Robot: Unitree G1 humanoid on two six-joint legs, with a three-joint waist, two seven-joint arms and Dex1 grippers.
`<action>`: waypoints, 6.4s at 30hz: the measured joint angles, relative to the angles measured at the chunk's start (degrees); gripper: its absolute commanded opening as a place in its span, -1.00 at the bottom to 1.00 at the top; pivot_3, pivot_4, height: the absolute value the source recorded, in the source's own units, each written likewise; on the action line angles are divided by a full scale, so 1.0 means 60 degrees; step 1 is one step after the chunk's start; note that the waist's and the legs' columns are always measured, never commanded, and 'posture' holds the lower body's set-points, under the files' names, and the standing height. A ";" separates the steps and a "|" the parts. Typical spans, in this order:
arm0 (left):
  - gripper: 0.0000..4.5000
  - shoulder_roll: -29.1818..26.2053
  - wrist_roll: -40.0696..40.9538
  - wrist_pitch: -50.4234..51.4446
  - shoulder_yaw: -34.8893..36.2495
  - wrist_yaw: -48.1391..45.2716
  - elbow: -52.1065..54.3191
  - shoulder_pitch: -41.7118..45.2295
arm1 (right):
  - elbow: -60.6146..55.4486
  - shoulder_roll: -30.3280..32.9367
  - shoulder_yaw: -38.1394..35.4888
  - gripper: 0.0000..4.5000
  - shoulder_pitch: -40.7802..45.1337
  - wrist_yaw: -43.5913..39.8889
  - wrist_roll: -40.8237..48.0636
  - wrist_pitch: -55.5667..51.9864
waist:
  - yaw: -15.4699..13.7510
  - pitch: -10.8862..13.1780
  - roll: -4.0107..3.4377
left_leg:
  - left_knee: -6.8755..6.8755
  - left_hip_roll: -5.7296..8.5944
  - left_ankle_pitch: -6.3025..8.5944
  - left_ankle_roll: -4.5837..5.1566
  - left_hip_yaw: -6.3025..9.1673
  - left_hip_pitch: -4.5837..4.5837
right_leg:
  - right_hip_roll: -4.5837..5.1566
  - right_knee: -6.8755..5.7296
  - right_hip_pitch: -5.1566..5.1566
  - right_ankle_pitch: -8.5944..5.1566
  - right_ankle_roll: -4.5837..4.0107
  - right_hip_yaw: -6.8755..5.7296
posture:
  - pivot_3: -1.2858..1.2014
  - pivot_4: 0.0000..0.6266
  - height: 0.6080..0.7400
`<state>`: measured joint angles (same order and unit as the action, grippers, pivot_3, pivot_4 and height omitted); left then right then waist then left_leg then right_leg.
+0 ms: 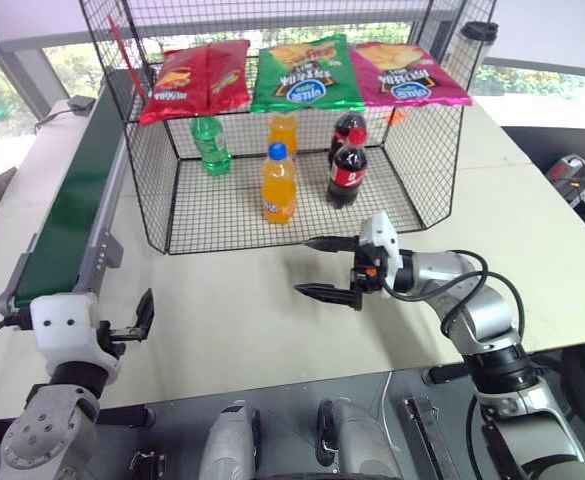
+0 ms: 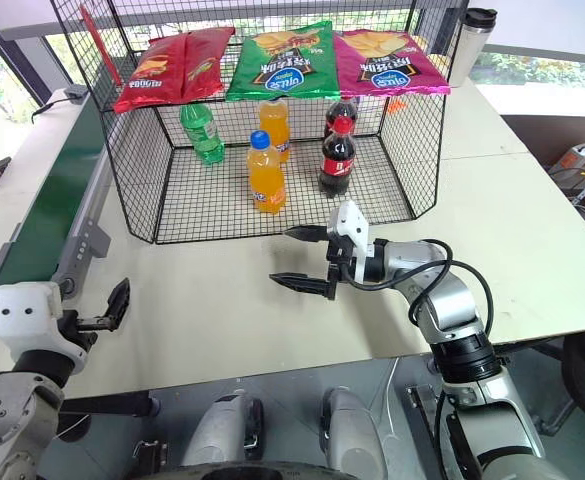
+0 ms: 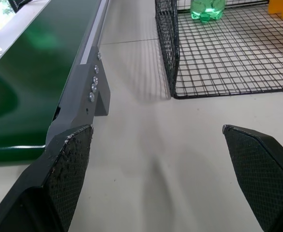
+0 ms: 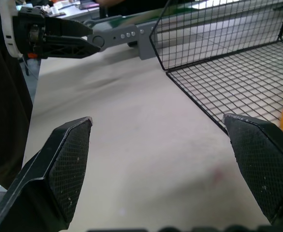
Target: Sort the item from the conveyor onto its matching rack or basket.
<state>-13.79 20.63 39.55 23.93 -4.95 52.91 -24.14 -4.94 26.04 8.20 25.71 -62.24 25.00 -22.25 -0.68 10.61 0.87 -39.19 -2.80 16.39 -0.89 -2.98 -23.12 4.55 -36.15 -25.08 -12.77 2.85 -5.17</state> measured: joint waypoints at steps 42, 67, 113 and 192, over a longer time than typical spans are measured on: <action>0.91 -0.0304 0.1642 -0.0104 0.2946 0.0450 -0.1020 0.0345 | 0.0121 0.0005 0.0064 1.00 0.0001 -0.0088 -0.0299 0.0301 | 0.0005 0.0000 0.0000 | 0.0000 0.0000 0.0000 -0.0001 0.0000 0.0000 | 0.0000 0.0001 -0.0001 0.0000 -0.0003 0.0001 | 0.03 -0.52 1.00; 0.99 -0.1215 0.0877 -0.0181 0.2513 0.0209 -0.2484 0.1354 | 0.0105 0.0040 0.0063 1.00 -0.0159 -0.0096 -0.0365 0.0314 | 0.0002 0.0000 -0.0001 | 0.0000 -0.0002 0.0000 -0.0001 -0.0002 0.0000 | 0.0000 -0.0001 -0.0003 0.0000 -0.0003 0.0000 | 0.03 -0.52 1.00; 0.23 -0.2231 0.2010 0.1560 0.2630 0.0144 -0.1437 0.2784 | -0.0634 0.0462 0.0011 1.00 -0.0381 -0.0286 0.0064 0.0056 | -0.0016 0.0005 0.0011 | -0.0001 0.0005 0.0000 -0.0002 0.0001 -0.0010 | 0.0016 0.0012 0.0004 0.0003 0.0003 -0.0001 | 0.03 -0.52 1.00; 0.95 -0.0689 -0.1440 0.1693 -0.2629 -0.0014 -0.1526 0.4285 | 0.0729 -0.0032 0.0172 1.00 0.0195 0.1609 -0.1966 0.1052 | -0.0004 0.0006 0.0012 | 0.0000 0.0005 -0.0007 -0.0009 -0.0029 -0.0018 | 0.0002 -0.0009 -0.0012 0.0034 0.0053 -0.0004 | 0.03 -0.52 1.00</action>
<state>-17.92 11.99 49.71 8.15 -5.03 43.75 1.58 -0.56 25.85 9.23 26.88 -52.59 13.20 -15.94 -0.70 10.65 0.94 -39.19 -2.77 16.35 -0.94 -3.16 -23.22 4.57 -36.20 -25.15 -12.57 3.17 -5.19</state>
